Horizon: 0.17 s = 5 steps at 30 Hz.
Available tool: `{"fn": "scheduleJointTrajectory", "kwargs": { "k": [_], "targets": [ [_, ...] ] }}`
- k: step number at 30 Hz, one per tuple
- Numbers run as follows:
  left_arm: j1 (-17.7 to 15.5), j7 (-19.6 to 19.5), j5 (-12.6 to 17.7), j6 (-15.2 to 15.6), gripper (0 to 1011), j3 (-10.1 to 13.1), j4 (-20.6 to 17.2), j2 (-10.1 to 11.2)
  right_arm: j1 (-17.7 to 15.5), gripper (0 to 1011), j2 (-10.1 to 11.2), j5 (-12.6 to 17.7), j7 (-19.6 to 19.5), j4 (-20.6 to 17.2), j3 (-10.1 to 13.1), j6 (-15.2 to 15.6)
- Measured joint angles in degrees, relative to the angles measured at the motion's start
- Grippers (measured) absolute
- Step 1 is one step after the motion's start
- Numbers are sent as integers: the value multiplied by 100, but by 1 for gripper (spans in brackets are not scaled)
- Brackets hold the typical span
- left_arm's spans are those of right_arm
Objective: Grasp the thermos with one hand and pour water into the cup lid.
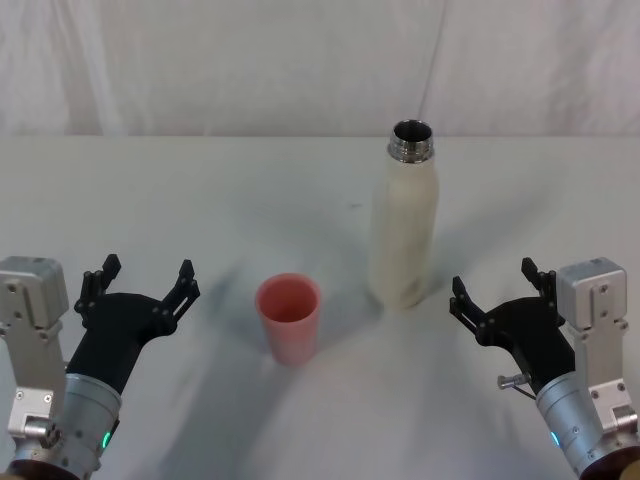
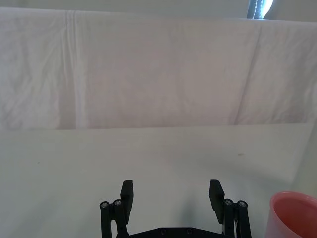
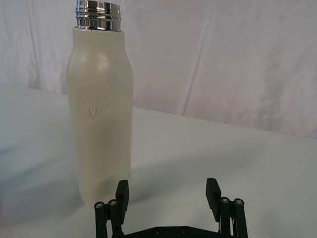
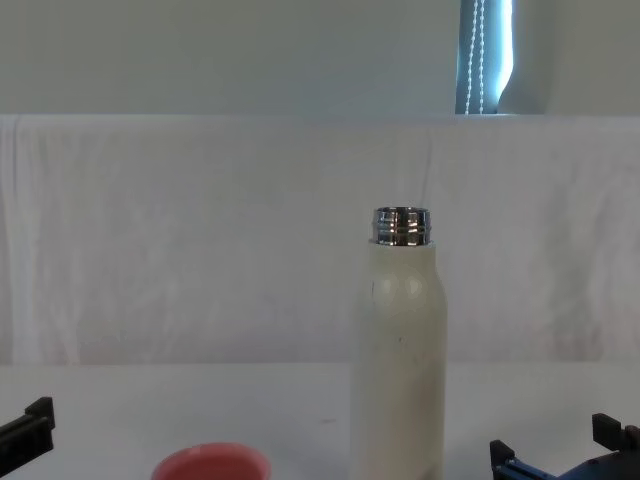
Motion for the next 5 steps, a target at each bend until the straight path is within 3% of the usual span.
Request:
{"fn": "scheduleJointTrajectory", "kwargs": {
  "k": [5],
  "targets": [
    [0, 0, 0, 0, 1001, 0, 0, 0, 0, 1000, 0, 0, 0, 0, 0, 0]
  ]
}}
